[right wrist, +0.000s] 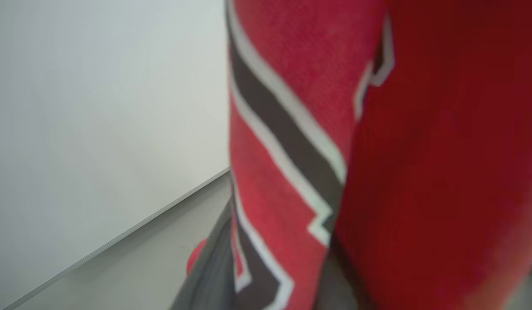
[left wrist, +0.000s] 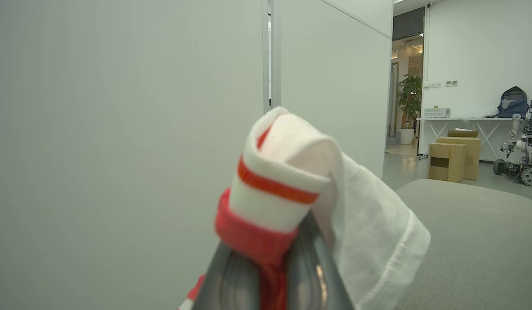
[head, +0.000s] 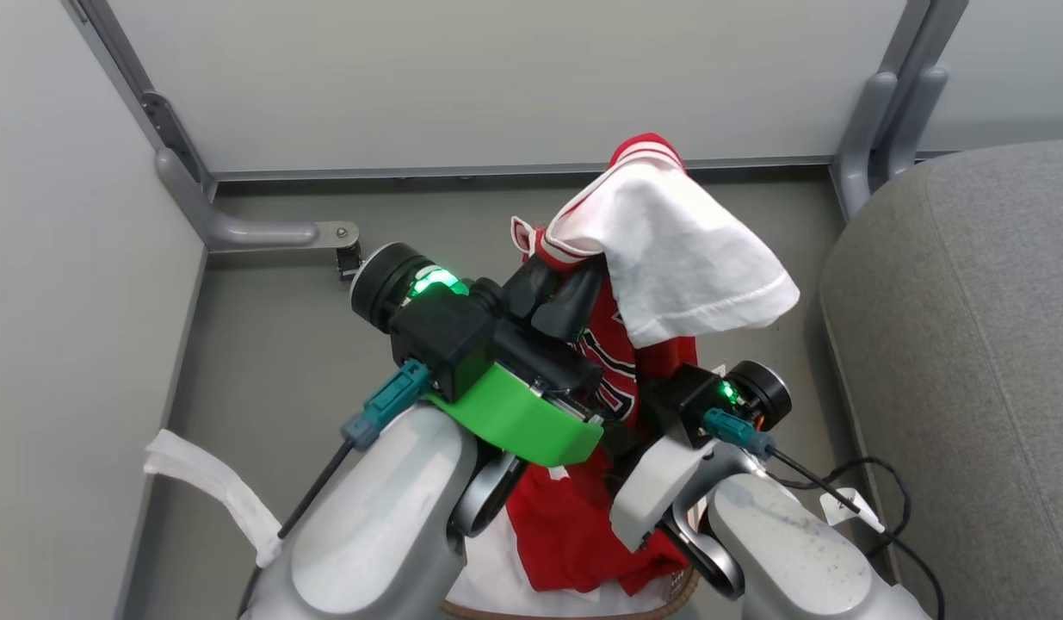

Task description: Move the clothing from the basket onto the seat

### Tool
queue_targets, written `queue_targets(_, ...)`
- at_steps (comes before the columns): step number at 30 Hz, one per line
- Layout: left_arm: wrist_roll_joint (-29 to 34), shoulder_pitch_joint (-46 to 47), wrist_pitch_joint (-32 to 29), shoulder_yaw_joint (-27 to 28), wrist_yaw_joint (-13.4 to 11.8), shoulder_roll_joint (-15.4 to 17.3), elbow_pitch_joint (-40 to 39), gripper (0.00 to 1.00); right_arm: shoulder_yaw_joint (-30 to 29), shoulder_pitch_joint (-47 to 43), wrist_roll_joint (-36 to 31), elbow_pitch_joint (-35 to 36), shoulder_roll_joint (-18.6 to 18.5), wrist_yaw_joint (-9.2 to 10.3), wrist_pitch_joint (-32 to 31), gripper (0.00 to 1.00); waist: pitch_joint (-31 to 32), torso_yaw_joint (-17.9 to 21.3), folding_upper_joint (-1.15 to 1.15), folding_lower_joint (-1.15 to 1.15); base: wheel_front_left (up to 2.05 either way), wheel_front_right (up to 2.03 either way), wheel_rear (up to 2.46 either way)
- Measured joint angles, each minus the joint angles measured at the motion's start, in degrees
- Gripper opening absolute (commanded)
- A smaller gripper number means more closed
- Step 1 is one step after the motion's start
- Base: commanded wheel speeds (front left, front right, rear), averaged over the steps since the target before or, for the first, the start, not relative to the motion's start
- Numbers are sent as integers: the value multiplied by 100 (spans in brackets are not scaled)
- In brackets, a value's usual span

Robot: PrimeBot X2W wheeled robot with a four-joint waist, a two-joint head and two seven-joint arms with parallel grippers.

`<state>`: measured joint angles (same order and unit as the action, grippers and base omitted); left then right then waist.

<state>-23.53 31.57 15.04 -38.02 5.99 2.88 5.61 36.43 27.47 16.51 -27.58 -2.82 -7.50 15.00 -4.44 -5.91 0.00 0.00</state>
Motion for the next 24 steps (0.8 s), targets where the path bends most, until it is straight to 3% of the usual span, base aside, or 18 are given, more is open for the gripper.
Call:
queue_targets(11,226,-9,4,454,-124,-1,544,0,53,-201,47,130,0,0,0,0,-53,157,0,0,0,0,0)
queue_targets(12,266,-19,9,509,-125,0,641,4,57,-244,47,155,1,0,0,0,-67,198,0,0,0,0,0)
queue_targets(13,308,-25,9,560,-125,-1,708,43,46,-268,46,168,1,-1,-1,0,-79,233,0,0,0,0,0)
queue_targets(14,345,-37,9,624,-124,-2,794,62,21,-294,44,209,3,-1,0,0,-94,280,0,0,0,0,0)
queue_targets(15,366,-56,10,661,-121,-1,901,100,-11,-318,40,250,3,0,-1,0,-110,332,0,0,0,0,0)
queue_targets(24,656,-299,10,1004,-13,-4,1187,100,-264,-410,-91,659,-1,-1,-1,0,-252,863,0,0,0,0,0)
